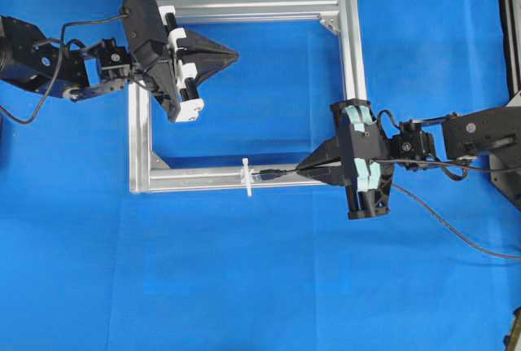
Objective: Insert the wire through the string loop located in the center.
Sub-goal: 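Push the USB plug leftward through the white zip-tie loop with the right gripper, then move the open left gripper toward the plug emerging from the loop, then close the left gripper on the USB plug past the loop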
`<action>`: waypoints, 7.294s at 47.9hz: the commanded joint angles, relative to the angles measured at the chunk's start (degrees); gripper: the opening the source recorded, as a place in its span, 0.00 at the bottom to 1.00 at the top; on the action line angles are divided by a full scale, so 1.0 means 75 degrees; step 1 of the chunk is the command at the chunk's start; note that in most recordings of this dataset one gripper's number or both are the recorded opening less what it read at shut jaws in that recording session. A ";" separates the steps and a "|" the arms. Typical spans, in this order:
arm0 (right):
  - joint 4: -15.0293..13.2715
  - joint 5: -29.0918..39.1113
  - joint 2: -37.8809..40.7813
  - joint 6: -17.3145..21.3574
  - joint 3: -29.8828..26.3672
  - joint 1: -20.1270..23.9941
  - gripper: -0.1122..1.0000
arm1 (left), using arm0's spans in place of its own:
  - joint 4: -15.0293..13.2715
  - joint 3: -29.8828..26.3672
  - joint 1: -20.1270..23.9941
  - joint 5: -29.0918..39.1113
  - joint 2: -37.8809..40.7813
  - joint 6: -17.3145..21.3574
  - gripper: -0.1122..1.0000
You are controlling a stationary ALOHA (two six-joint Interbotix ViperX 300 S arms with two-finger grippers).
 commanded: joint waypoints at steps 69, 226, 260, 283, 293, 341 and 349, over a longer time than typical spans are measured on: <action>0.0000 -0.0129 0.1582 0.0000 -0.1840 0.0035 0.07 | 0.0012 0.0000 -0.0035 -0.0035 -0.0281 0.0023 0.10; -0.0035 -0.0117 0.1582 -0.0023 -0.1816 0.0035 0.07 | 0.0012 0.0387 -0.3188 0.0387 -0.0656 -0.0035 0.90; -0.0035 -0.0117 0.1570 -0.0023 -0.1816 0.0035 0.07 | 0.0012 -0.0012 -0.2965 0.1477 -0.0141 -0.0047 0.90; -0.0035 -0.0117 0.1570 -0.0023 -0.1816 0.0035 0.07 | 0.0012 -0.0047 -0.2965 0.1688 -0.0129 -0.0047 0.90; -0.0035 -0.0117 0.1570 -0.0023 -0.1816 0.0035 0.07 | 0.0012 -0.0047 -0.2965 0.1688 -0.0129 -0.0047 0.89; -0.0070 -0.0129 0.1570 -0.0047 -0.1816 0.0047 0.07 | 0.0012 -0.0082 -0.2918 0.1828 -0.0129 -0.0047 0.18; -0.0070 -0.0129 0.1582 -0.0059 -0.1828 0.0035 0.07 | 0.0012 -0.0094 -0.2918 0.1828 -0.0129 -0.0047 0.18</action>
